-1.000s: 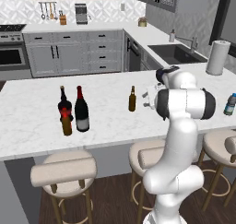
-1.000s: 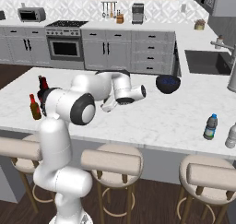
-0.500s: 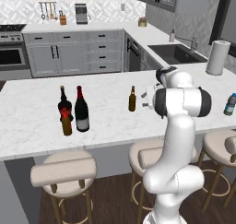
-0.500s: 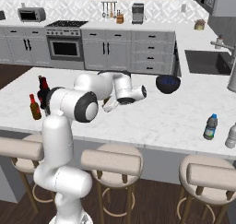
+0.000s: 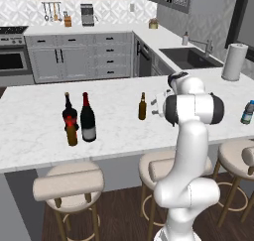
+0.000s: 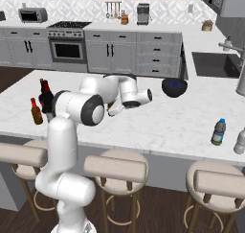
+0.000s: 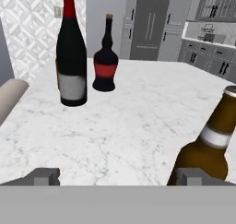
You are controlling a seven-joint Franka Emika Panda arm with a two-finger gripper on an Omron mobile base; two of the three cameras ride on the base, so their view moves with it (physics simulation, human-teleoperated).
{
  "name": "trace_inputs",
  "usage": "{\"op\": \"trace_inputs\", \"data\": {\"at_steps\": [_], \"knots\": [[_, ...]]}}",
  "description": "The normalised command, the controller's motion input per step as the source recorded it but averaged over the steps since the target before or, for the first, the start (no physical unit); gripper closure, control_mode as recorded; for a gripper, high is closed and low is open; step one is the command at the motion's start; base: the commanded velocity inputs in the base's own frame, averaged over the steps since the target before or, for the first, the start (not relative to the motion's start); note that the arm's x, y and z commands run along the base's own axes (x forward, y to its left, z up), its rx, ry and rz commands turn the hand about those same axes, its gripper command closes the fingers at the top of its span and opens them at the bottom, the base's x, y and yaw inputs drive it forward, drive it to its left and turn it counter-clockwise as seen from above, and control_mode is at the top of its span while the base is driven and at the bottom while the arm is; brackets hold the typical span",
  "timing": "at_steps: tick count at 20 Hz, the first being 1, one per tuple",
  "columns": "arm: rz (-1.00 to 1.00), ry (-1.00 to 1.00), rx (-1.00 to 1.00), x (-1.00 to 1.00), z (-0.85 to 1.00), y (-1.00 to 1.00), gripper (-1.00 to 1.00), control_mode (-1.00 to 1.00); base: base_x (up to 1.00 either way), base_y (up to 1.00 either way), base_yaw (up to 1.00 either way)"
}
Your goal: Move the plastic bottles in the middle to the plastics group, and the glass bottles in the middle to the glass group.
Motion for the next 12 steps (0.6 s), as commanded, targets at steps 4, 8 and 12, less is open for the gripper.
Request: {"op": "trace_inputs", "data": {"at_steps": [4, 8, 12], "knots": [[0.00, 0.00, 0.00, 0.07, -0.07, 0.04, -1.00, -1.00, 0.00, 0.00, 0.00], [-0.01, 0.00, 0.00, 0.13, -0.08, 0.05, -1.00, -1.00, 0.00, 0.00, 0.00], [-0.01, 0.00, 0.00, 0.12, -0.09, 0.07, -1.00, -1.00, 0.00, 0.00, 0.00]]}}
